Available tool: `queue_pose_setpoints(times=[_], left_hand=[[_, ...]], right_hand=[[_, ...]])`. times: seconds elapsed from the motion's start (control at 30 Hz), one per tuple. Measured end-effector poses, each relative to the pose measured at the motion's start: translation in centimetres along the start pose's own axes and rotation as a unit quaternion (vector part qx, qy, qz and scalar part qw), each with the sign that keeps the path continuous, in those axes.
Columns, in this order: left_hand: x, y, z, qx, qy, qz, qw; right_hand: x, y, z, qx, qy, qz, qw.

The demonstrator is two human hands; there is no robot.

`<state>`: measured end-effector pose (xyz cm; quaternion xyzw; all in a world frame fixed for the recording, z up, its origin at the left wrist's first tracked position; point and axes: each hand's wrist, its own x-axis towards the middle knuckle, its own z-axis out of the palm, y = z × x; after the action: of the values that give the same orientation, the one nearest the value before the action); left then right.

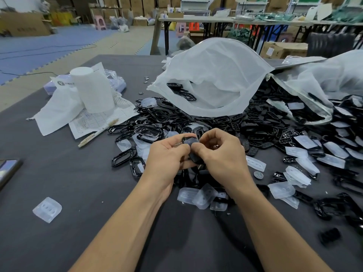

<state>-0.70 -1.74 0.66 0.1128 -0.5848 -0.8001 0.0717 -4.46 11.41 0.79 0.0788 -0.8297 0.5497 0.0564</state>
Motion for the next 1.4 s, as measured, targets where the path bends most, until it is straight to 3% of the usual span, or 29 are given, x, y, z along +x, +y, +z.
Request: queue_pose_setpoints(times=[0.1,0.27,0.6,0.7,0.8,1.0,1.1,1.23,1.4], left_hand=[[0.1,0.1,0.1,0.001,0.012,0.011,1.000],[0.0,0.5,-0.4,0.066,0.029,0.022,0.997],[-0.2,0.9,-0.3,0.042,0.059,0.024,0.997],[-0.1,0.6,-0.4,0.059,0.067,0.028,0.996],[0.3,0.5,-1.1,0.156,0.066,0.048,0.984],[0.2,0.8,-1.6,0.226,0.016,0.038,0.973],[0.1,0.6,-1.2,0.191,0.033,0.038,0.980],[0.0,0.8,-1.0,0.153,0.060,0.034,0.986],[0.2,0.6,-1.1,0.178,0.058,0.036,0.982]], right_hand=[[0.1,-0.1,-0.1,0.033,-0.049,0.016,0.998],[-0.1,-0.2,-0.1,0.073,-0.060,0.019,0.995],[0.0,-0.2,-0.7,0.184,-0.133,0.073,0.971],[0.3,-0.1,-0.7,0.185,-0.128,0.071,0.972],[0.5,0.2,-0.7,0.141,-0.101,0.052,0.984],[0.7,0.4,-0.5,0.113,-0.063,0.027,0.991],[0.3,0.0,-0.4,0.131,-0.064,0.020,0.989],[0.0,-0.2,-0.6,0.064,-0.060,-0.024,0.996],[0.4,0.0,-0.2,0.151,-0.053,0.024,0.987]])
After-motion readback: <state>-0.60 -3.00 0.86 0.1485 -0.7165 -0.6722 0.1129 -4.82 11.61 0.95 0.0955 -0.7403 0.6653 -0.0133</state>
